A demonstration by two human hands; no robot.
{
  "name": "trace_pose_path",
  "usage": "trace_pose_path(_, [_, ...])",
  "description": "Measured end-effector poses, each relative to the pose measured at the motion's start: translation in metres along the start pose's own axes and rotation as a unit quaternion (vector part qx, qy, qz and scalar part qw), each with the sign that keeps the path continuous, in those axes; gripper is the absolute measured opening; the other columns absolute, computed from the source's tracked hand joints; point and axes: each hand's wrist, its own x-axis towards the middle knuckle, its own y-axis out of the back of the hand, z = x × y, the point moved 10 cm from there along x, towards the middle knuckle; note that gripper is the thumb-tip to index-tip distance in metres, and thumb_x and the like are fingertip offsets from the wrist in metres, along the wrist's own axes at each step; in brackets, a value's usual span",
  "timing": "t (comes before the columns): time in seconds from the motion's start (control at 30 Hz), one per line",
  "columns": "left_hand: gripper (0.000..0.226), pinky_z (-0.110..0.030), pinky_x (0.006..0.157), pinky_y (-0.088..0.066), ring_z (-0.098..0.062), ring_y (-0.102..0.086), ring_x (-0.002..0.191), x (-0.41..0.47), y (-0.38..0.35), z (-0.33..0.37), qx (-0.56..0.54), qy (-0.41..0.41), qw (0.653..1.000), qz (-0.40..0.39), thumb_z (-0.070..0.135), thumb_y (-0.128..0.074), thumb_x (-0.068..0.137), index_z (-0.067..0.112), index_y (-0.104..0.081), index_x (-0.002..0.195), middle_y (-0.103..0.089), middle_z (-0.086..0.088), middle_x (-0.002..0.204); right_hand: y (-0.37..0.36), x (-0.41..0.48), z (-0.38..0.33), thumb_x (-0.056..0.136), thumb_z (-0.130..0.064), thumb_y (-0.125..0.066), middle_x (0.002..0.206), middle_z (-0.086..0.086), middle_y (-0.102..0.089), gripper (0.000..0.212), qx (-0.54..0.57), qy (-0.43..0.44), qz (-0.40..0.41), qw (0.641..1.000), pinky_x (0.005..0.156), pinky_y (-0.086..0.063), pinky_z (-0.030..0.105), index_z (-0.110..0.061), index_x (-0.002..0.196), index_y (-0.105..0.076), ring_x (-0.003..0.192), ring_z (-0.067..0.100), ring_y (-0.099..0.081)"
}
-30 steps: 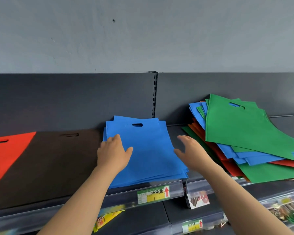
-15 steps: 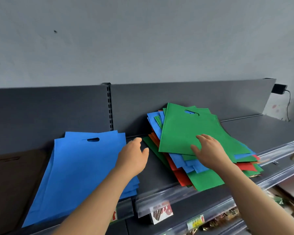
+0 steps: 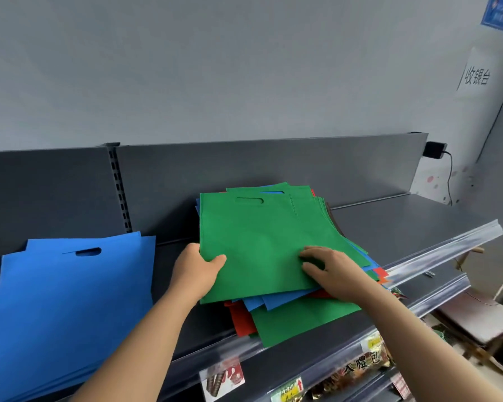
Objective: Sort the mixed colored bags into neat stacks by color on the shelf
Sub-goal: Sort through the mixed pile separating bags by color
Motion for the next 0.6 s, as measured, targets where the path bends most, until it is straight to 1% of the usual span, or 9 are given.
trace_pose_path(0.07, [0.024, -0.032, 0.066, -0.052, -0.016, -0.062, 0.085, -0.003, 0.000, 0.002, -0.049, 0.007, 0.999, 0.014, 0.028, -0.065, 0.087, 0.016, -0.055, 0.105, -0.063, 0.000, 0.099, 0.012, 0.004, 0.022, 0.096, -0.033, -0.046, 0.145, 0.008, -0.043, 0.046, -0.010, -0.056, 0.034, 0.998, 0.109, -0.030, 0.032, -0.009, 0.135, -0.048, 0.132, 0.024, -0.041])
trace_pose_path(0.13, [0.022, -0.030, 0.062, -0.049, -0.015, -0.060, 0.084, -0.005, -0.003, 0.006, -0.074, 0.009, 0.997, 0.025, 0.026, -0.063, 0.089, 0.016, -0.052, 0.105, -0.061, 0.001, 0.100, 0.012, 0.005, 0.041, 0.098, -0.034, -0.041, 0.135, 0.016, -0.051, 0.045, -0.029, -0.108, 0.022, 0.994, 0.103, -0.035, 0.037, -0.003, 0.130, -0.047, 0.124, 0.032, -0.046])
trace_pose_path(0.17, [0.022, -0.029, 0.061, -0.047, -0.013, -0.059, 0.084, -0.005, -0.005, 0.007, -0.082, 0.008, 0.996, 0.026, 0.025, -0.063, 0.089, 0.017, -0.050, 0.106, -0.060, 0.001, 0.100, 0.009, 0.005, 0.044, 0.098, -0.032, -0.039, 0.128, 0.017, -0.056, 0.042, -0.029, -0.114, 0.010, 0.993, 0.100, -0.037, 0.037, -0.003, 0.127, -0.048, 0.118, 0.033, -0.049])
trace_pose_path(0.23, [0.025, -0.029, 0.063, -0.046, -0.012, -0.058, 0.084, -0.006, -0.011, 0.011, -0.100, 0.008, 0.995, 0.025, 0.024, -0.065, 0.088, 0.016, -0.050, 0.106, -0.060, 0.002, 0.100, 0.005, 0.005, 0.041, 0.098, -0.028, -0.040, 0.124, 0.014, -0.059, 0.041, -0.025, -0.090, 0.012, 0.996, 0.098, -0.038, 0.036, -0.006, 0.131, -0.046, 0.116, 0.033, -0.050])
trace_pose_path(0.3, [0.030, -0.031, 0.069, -0.047, -0.015, -0.058, 0.087, -0.006, -0.014, 0.011, -0.110, 0.015, 0.993, 0.031, 0.023, -0.068, 0.085, 0.014, -0.050, 0.107, -0.060, 0.001, 0.101, 0.004, 0.004, 0.031, 0.096, -0.027, -0.044, 0.130, 0.007, -0.058, 0.046, -0.010, -0.051, 0.023, 0.998, 0.100, -0.039, 0.037, -0.012, 0.139, -0.041, 0.121, 0.029, -0.047])
trace_pose_path(0.37, [0.033, -0.032, 0.072, -0.046, -0.017, -0.058, 0.087, -0.005, -0.014, 0.009, -0.103, 0.018, 0.994, 0.036, 0.021, -0.070, 0.083, 0.013, -0.050, 0.108, -0.059, 0.001, 0.100, 0.004, 0.002, 0.025, 0.094, -0.026, -0.049, 0.132, 0.000, -0.056, 0.049, 0.022, -0.031, 0.028, 0.999, 0.101, -0.039, 0.035, -0.015, 0.141, -0.039, 0.122, 0.024, -0.047])
trace_pose_path(0.43, [0.035, -0.031, 0.069, -0.046, -0.016, -0.058, 0.087, -0.004, -0.014, 0.009, -0.098, 0.016, 0.994, 0.037, 0.017, -0.072, 0.081, 0.014, -0.050, 0.108, -0.059, 0.001, 0.100, 0.006, 0.003, 0.030, 0.093, -0.029, -0.052, 0.133, 0.001, -0.055, 0.052, 0.035, -0.045, 0.037, 0.998, 0.102, -0.038, 0.034, -0.015, 0.141, -0.038, 0.123, 0.022, -0.047])
trace_pose_path(0.53, [0.034, -0.025, 0.060, -0.044, -0.014, -0.058, 0.085, -0.004, -0.011, 0.008, -0.104, 0.013, 0.993, 0.046, 0.012, -0.072, 0.081, 0.016, -0.051, 0.107, -0.060, 0.002, 0.100, 0.005, 0.006, 0.040, 0.094, -0.037, -0.049, 0.133, 0.008, -0.054, 0.056, 0.002, -0.079, 0.035, 0.996, 0.103, -0.038, 0.038, -0.010, 0.141, -0.036, 0.124, 0.028, -0.045])
trace_pose_path(0.6, [0.028, -0.025, 0.058, -0.044, -0.012, -0.058, 0.083, -0.003, -0.011, 0.005, -0.101, 0.019, 0.993, 0.051, 0.014, -0.069, 0.083, 0.015, -0.052, 0.106, -0.060, 0.001, 0.101, 0.001, 0.007, 0.037, 0.095, -0.038, -0.049, 0.135, 0.008, -0.052, 0.056, 0.001, -0.071, 0.026, 0.997, 0.104, -0.037, 0.039, -0.010, 0.141, -0.036, 0.125, 0.028, -0.044])
